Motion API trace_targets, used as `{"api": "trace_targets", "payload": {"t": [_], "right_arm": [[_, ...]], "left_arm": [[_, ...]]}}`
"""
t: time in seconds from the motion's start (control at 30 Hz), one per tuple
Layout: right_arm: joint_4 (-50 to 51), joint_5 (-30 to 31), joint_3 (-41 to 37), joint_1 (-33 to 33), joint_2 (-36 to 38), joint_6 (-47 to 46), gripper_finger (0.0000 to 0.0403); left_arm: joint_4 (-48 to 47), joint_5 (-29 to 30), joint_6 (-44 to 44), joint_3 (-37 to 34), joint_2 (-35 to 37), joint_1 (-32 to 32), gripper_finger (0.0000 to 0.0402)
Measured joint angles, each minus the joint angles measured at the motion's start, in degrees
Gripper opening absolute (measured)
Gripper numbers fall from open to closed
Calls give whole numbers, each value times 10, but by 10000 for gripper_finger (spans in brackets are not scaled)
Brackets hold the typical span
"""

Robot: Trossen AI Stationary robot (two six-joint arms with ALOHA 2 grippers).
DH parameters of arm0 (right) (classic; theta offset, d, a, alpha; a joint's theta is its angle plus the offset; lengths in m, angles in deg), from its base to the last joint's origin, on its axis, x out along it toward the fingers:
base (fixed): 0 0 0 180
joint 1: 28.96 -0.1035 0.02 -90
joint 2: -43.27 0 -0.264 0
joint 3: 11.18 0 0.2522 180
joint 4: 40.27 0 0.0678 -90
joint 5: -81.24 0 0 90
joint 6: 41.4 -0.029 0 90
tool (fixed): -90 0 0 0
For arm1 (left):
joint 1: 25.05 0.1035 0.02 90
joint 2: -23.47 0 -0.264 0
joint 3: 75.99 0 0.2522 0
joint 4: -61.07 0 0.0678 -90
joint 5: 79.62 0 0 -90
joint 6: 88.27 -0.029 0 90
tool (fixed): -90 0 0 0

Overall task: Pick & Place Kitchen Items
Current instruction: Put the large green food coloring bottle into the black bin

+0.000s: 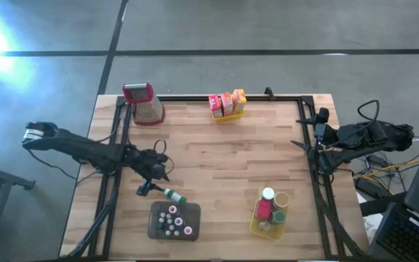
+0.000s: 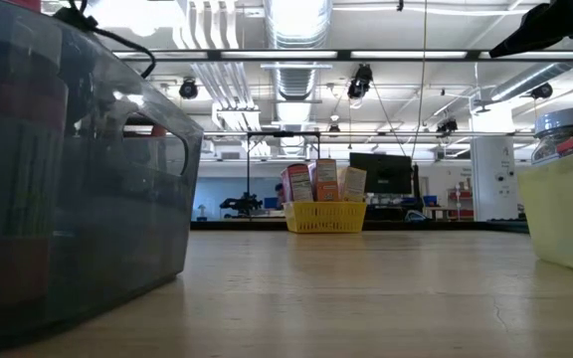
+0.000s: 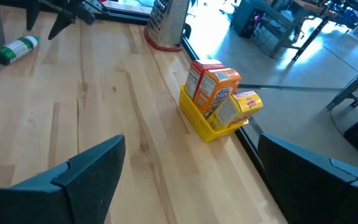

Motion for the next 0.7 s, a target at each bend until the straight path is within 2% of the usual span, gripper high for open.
{"api": "trace_targets", "payload": {"t": [0.27,0.57,0.7], "right_arm": [[0,0,0,0,0,0,358],[0,0,0,0,0,0,334],[0,0,0,0,0,0,322]], "left_arm": [[111,-15,8,-61,-1,0,232],[137,-45,8,-75,-3,-1,232],[159,-45,8,-75,-26,-1,232]]}}
